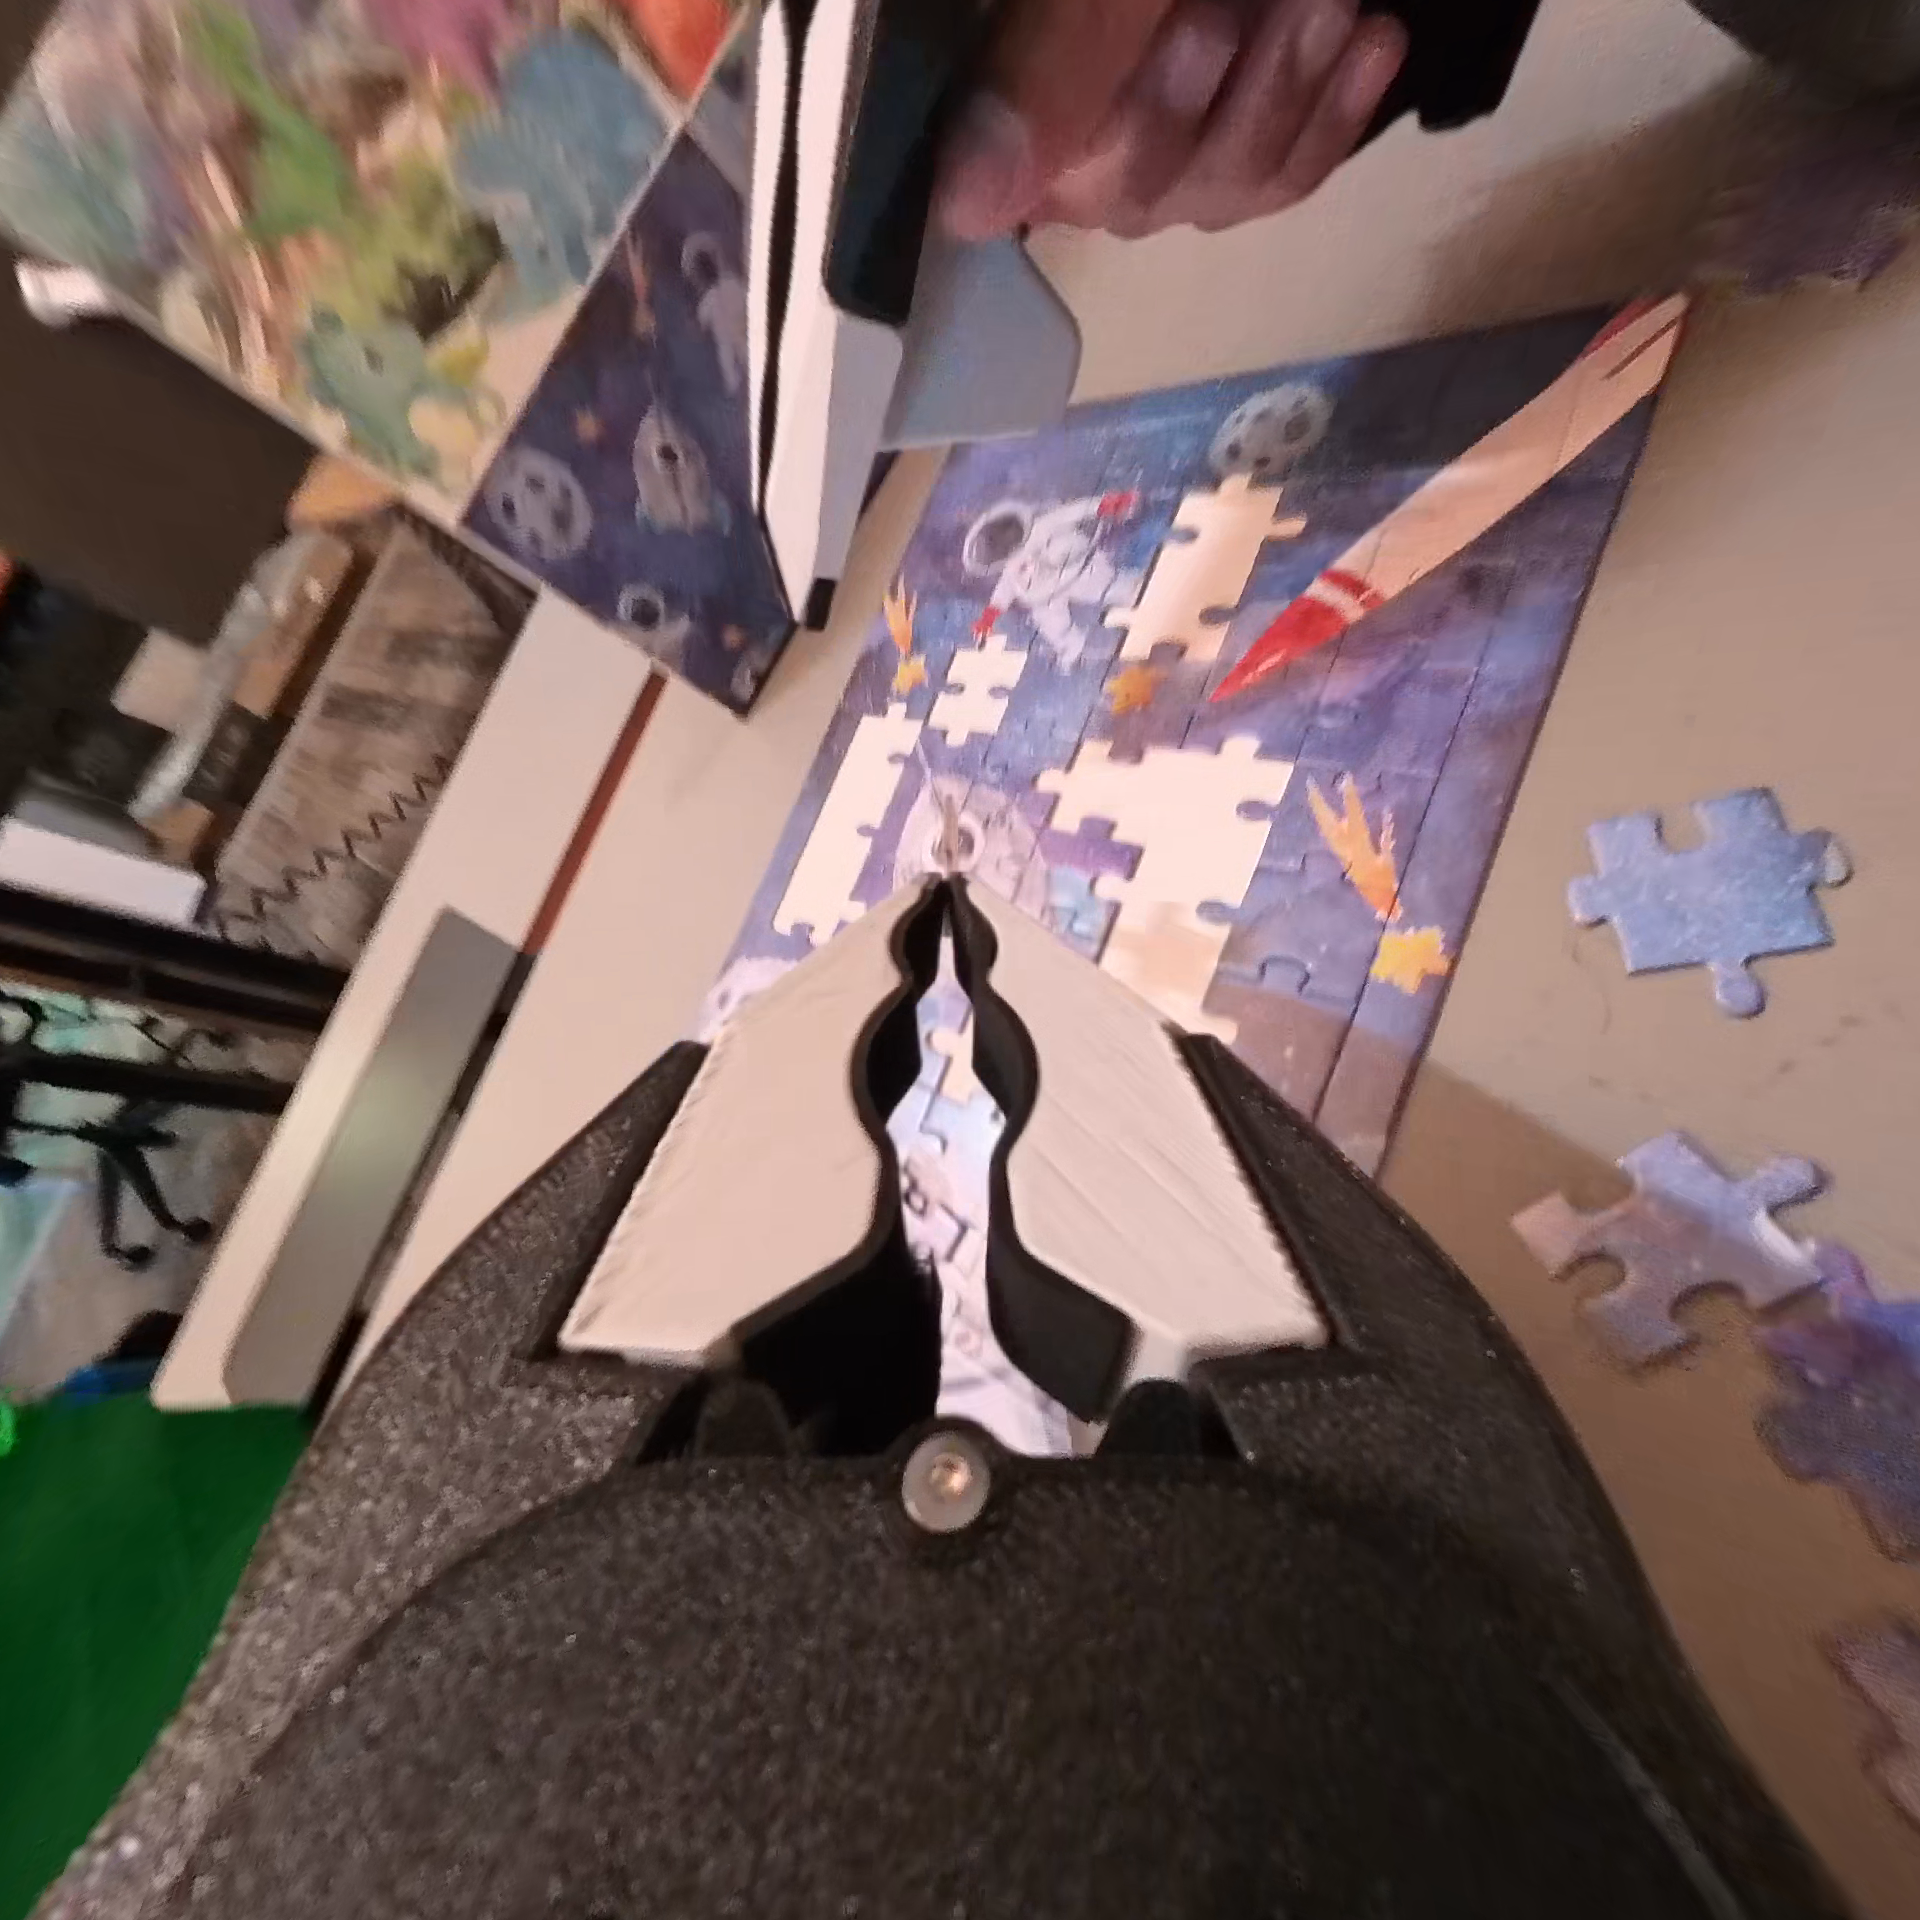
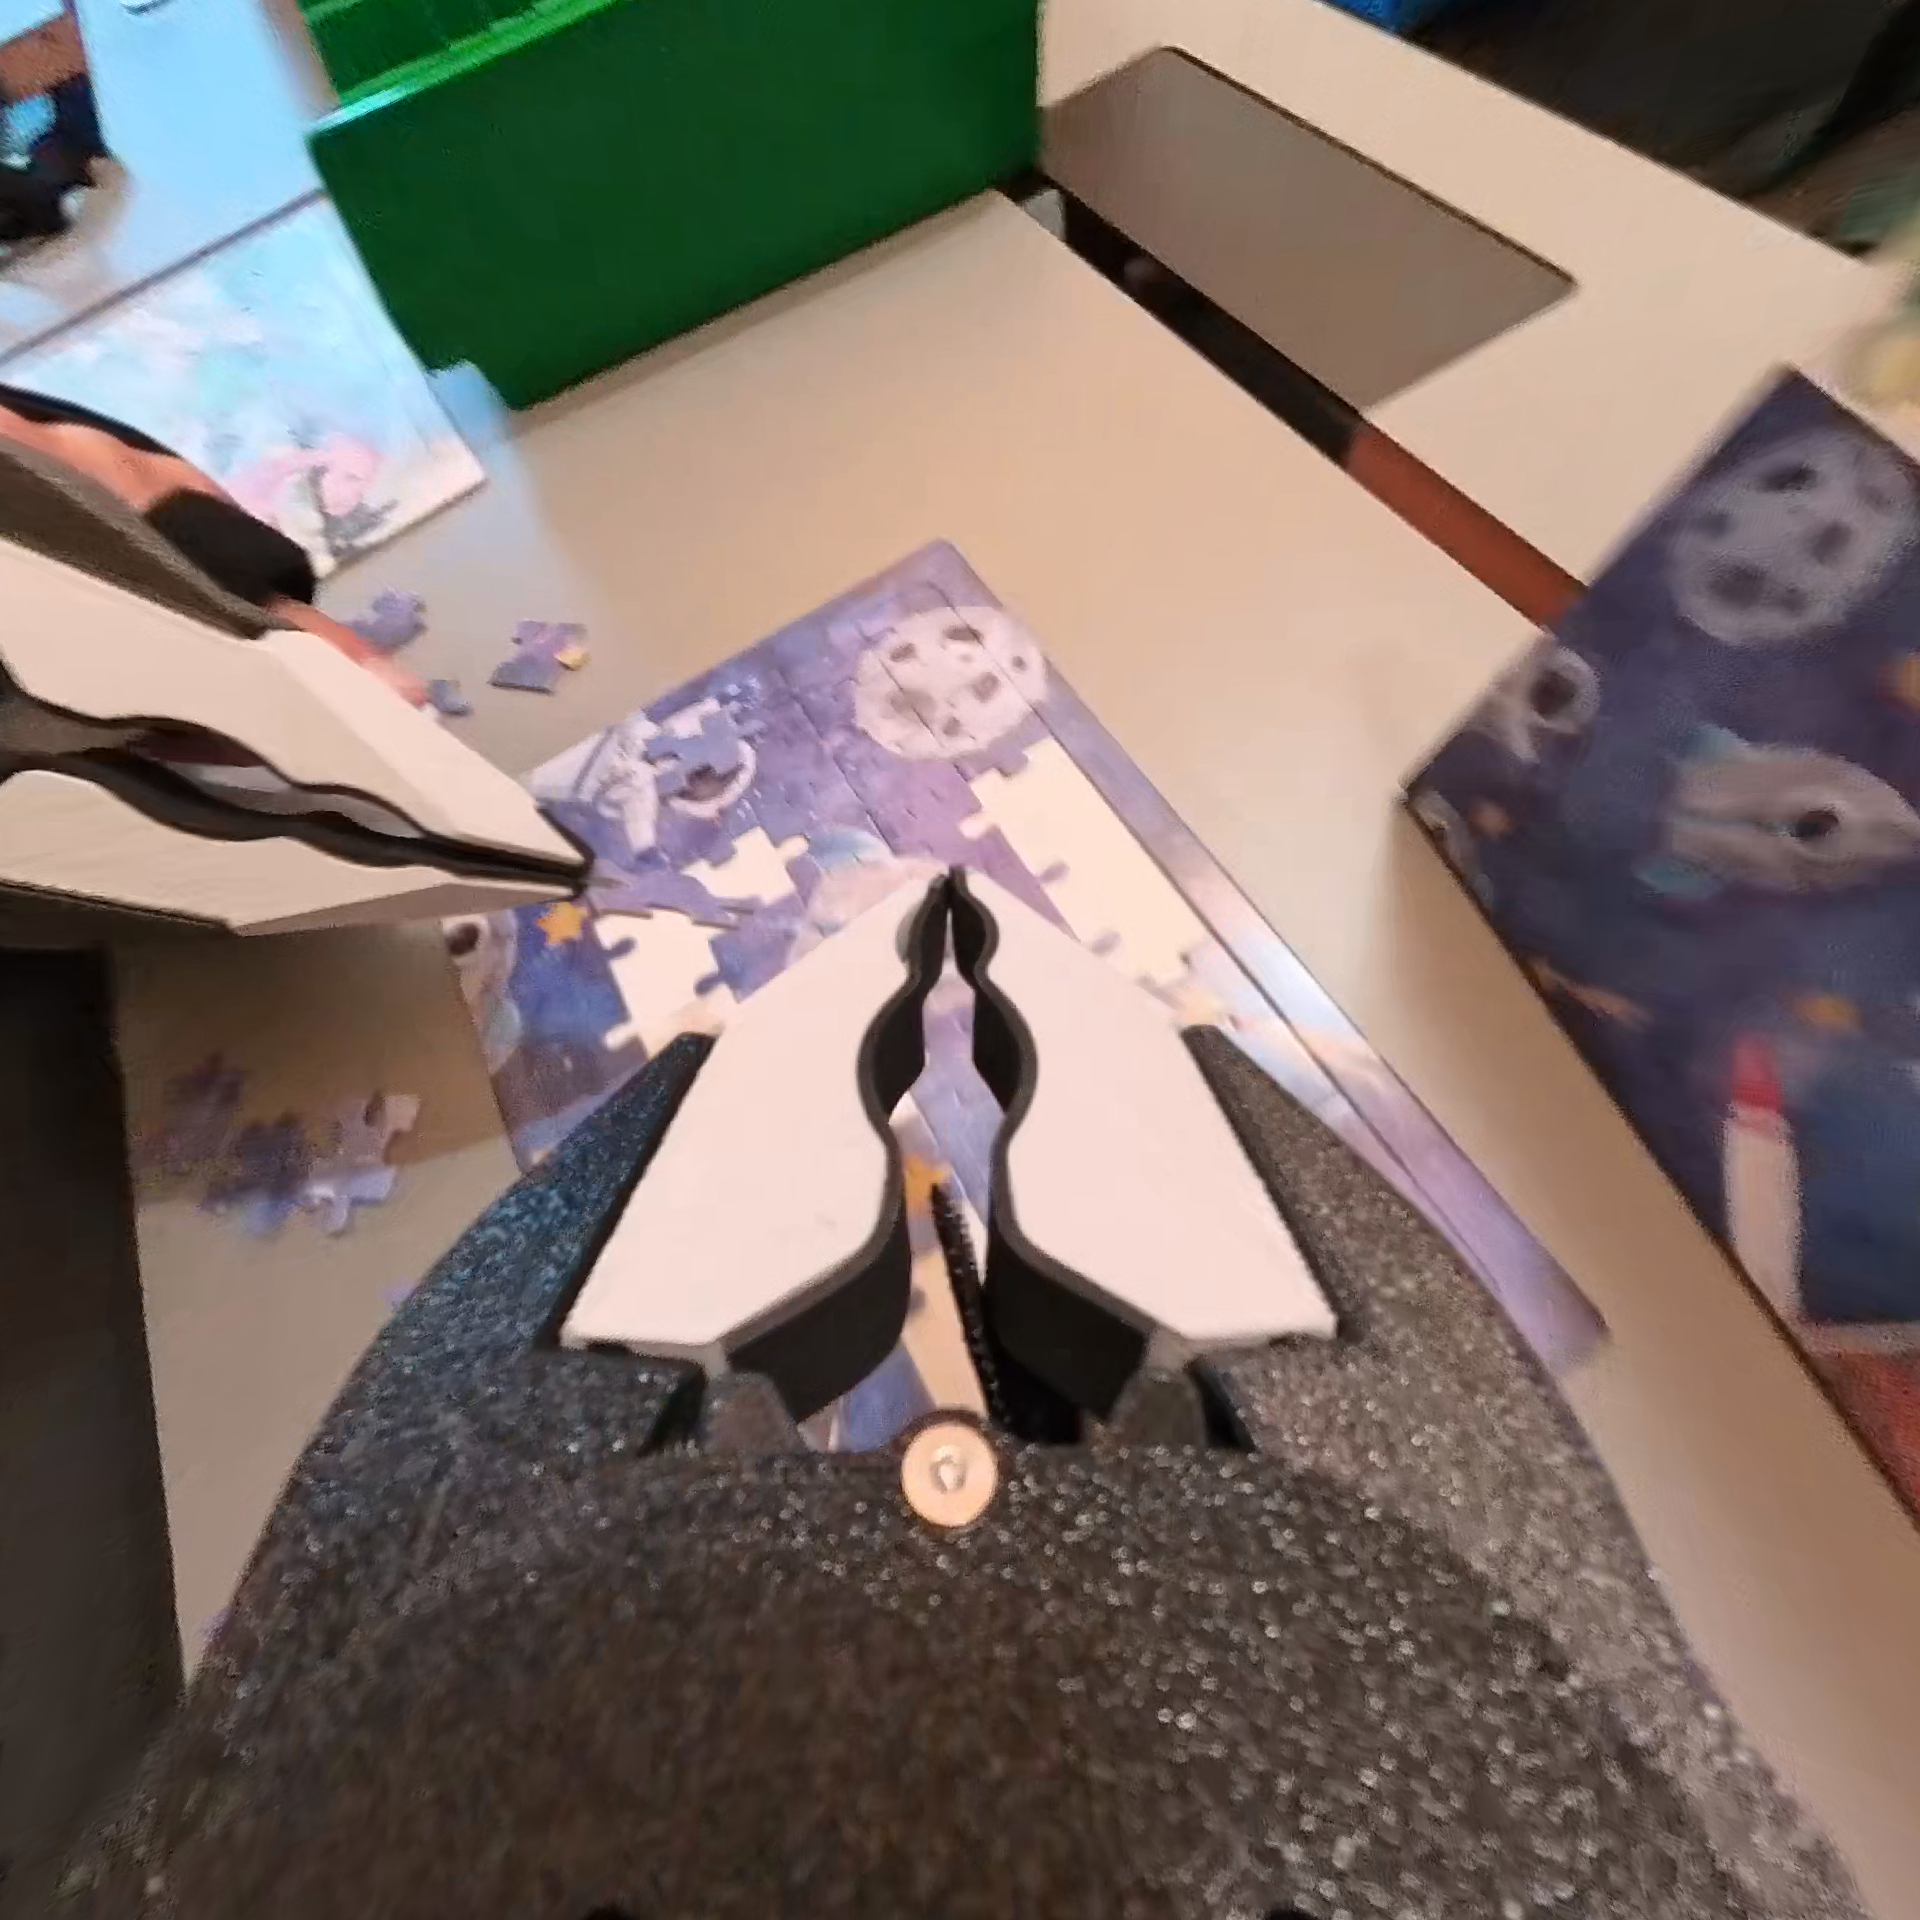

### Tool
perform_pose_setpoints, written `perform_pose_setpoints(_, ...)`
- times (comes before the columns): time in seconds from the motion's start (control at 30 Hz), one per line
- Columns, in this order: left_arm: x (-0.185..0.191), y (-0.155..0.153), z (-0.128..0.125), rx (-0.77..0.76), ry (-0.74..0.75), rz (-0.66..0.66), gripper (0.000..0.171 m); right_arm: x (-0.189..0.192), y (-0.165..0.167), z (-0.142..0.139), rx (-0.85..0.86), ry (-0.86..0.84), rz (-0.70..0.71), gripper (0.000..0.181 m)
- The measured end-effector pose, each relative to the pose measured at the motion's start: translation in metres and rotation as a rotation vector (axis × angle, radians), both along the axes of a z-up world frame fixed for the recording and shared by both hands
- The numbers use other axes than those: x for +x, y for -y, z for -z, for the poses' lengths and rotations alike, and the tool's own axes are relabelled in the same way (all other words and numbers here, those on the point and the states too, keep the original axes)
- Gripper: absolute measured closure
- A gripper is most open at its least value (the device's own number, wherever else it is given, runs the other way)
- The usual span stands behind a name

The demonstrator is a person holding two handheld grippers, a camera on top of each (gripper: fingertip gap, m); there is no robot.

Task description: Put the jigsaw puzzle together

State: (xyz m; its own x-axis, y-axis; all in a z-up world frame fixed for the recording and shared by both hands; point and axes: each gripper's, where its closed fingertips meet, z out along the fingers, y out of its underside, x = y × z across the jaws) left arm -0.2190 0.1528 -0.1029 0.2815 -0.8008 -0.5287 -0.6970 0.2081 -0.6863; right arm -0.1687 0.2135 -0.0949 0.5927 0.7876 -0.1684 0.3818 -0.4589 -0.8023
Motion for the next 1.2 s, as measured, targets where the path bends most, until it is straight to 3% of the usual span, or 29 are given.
perform_pose_setpoints(0.1,0.025,0.005,0.009,0.079,-0.072,0.079,0.17,0.022,0.012,0.009,-0.017,0.031,0.034,0.181)
perform_pose_setpoints(0.23,0.044,-0.002,0.03,0.15,-0.179,0.126,0.17,0.021,0.023,0.029,-0.027,0.147,-0.029,0.181)
perform_pose_setpoints(0.47,0.047,0.001,0.055,0.107,-0.245,0.154,0.17,0.009,0.031,0.054,-0.088,0.168,-0.088,0.181)
perform_pose_setpoints(0.83,0.046,0.005,0.067,0.071,-0.258,0.162,0.17,-0.004,0.037,0.073,-0.089,0.218,-0.139,0.181)
perform_pose_setpoints(1.0,0.046,0.006,0.067,-0.04,-0.209,0.119,0.17,-0.004,0.037,0.074,-0.055,0.258,-0.148,0.181)
perform_pose_setpoints(1.1,0.047,0.018,0.058,-0.22,-0.076,0.11,0.158,-0.003,0.037,0.075,-0.038,0.288,-0.148,0.181)
perform_pose_setpoints(1.2,0.035,0.012,0.047,-0.387,0.053,0.018,0.159,-0.003,0.036,0.075,-0.043,0.279,-0.147,0.181)
